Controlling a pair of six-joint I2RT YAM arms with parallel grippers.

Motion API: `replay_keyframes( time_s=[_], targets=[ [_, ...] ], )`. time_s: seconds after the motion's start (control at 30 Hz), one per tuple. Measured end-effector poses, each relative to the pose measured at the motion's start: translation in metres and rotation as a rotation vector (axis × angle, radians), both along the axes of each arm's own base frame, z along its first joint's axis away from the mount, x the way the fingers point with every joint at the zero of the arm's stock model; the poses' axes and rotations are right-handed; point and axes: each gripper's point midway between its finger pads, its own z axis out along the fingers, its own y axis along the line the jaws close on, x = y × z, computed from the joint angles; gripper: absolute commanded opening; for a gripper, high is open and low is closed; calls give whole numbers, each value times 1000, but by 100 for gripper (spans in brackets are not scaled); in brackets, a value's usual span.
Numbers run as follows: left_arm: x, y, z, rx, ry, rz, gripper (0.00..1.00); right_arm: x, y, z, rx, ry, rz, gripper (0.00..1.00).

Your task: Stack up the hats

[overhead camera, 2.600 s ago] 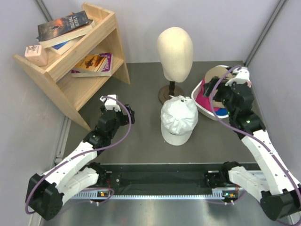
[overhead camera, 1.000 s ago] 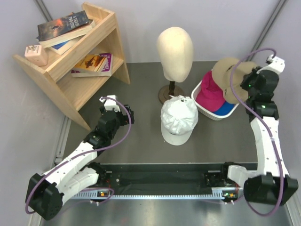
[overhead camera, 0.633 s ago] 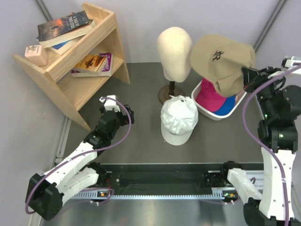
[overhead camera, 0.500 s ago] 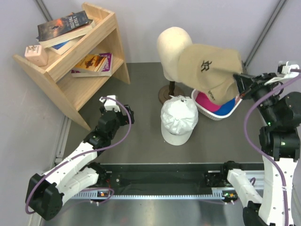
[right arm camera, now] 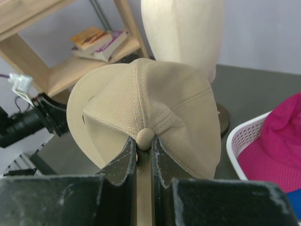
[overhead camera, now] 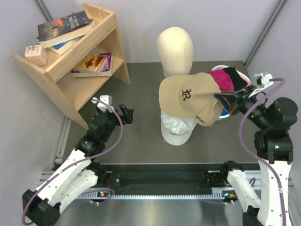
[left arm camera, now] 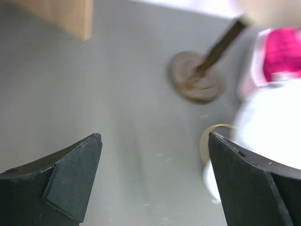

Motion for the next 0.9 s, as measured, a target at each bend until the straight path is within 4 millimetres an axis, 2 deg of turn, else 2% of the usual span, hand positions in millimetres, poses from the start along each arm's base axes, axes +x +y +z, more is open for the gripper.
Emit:
replay_keyframes(
  time_s=[0.1,0.2,0.33,0.47,0.63,0.77,0.9],
  targets=[
    [-10,-13,30,-70,-55,-87,99,6,5,-24,4,65,30,0],
    [-20,-28,57,-133,-93,-181,98,8,16,-39,9,111,73,0],
    [-33,-56,77,-230,-94,-335,98,8,36,-49,0,146,136,0],
    [-38,-80,75,-298,-43,-446,98,9,55,-54,-16,157,173,0],
    [-42,-92,72,-356,13,-504,94,17,67,-58,-29,163,167,0],
    [-46,-91,79,-390,5,-500,95,24,69,-61,-36,168,135,0],
    [-50,-74,88,-392,-35,-431,96,27,68,-60,-38,164,113,0]
  ],
)
